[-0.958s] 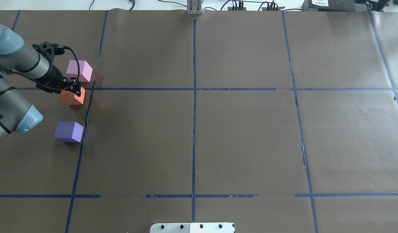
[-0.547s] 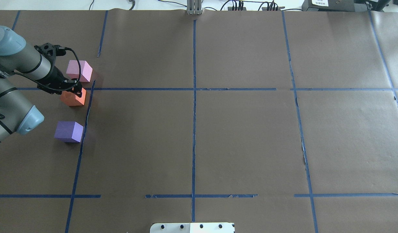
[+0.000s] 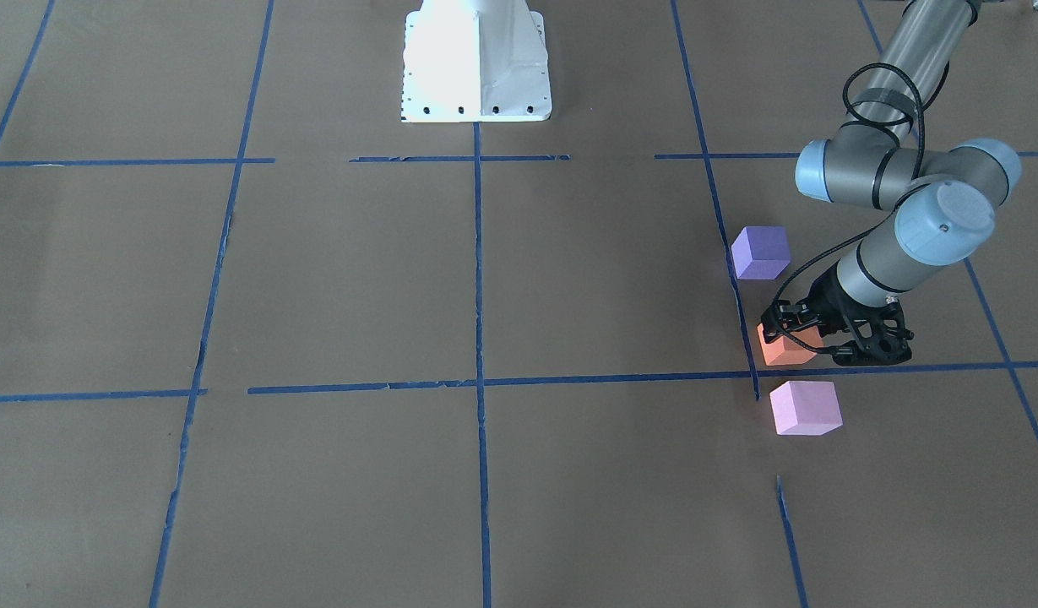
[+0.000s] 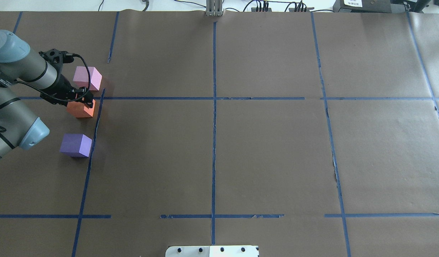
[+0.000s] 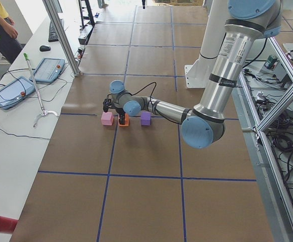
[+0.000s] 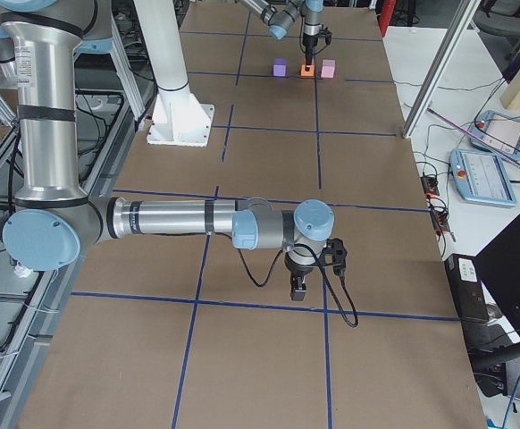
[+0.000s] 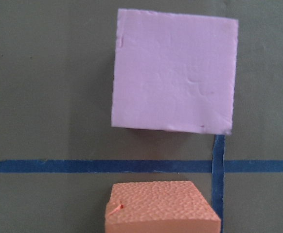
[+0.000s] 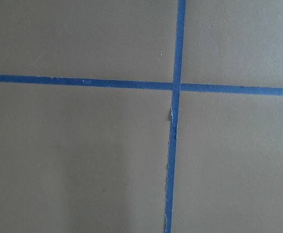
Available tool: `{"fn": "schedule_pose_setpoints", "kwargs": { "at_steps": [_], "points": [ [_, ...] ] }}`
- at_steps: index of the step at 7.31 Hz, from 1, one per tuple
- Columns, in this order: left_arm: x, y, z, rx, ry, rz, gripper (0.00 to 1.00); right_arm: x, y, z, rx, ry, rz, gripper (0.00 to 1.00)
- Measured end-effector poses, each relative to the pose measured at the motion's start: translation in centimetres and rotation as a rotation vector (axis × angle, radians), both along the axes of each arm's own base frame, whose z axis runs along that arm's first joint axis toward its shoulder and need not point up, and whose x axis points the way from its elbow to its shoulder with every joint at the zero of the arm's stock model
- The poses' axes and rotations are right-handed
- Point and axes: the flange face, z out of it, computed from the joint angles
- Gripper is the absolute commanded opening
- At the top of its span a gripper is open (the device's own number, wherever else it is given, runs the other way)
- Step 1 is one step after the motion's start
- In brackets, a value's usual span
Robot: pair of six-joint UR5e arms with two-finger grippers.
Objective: Arrange blocks in a line
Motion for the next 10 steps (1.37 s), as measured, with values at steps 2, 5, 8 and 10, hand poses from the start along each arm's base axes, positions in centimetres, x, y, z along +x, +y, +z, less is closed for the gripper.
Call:
{"fn": "schedule_pose_setpoints", "kwargs": {
  "at_steps": [2, 5, 8, 10],
  "points": [
    [0.0, 0.0, -0.7, 0.012, 0.006, 0.001, 1.0, 0.0, 0.0, 0.0, 0.001, 0.0, 0.0, 1.0],
    [-2.7, -0.6, -4.0, 0.033, 0.003, -0.028, 1.0, 0.0, 0.0, 0.0, 0.001, 0.0, 0.0, 1.0],
    [-7.2, -1.7, -7.1, 0.028, -0.045, -0.039, 1.0, 0.0, 0.0, 0.0, 0.001, 0.0, 0.0, 1.0],
    [-11.6, -3.0, -7.5, 0.089, -0.057, -0.033, 1.0, 0.0, 0.0, 0.0, 0.001, 0.0, 0.0, 1.0]
  ]
}}
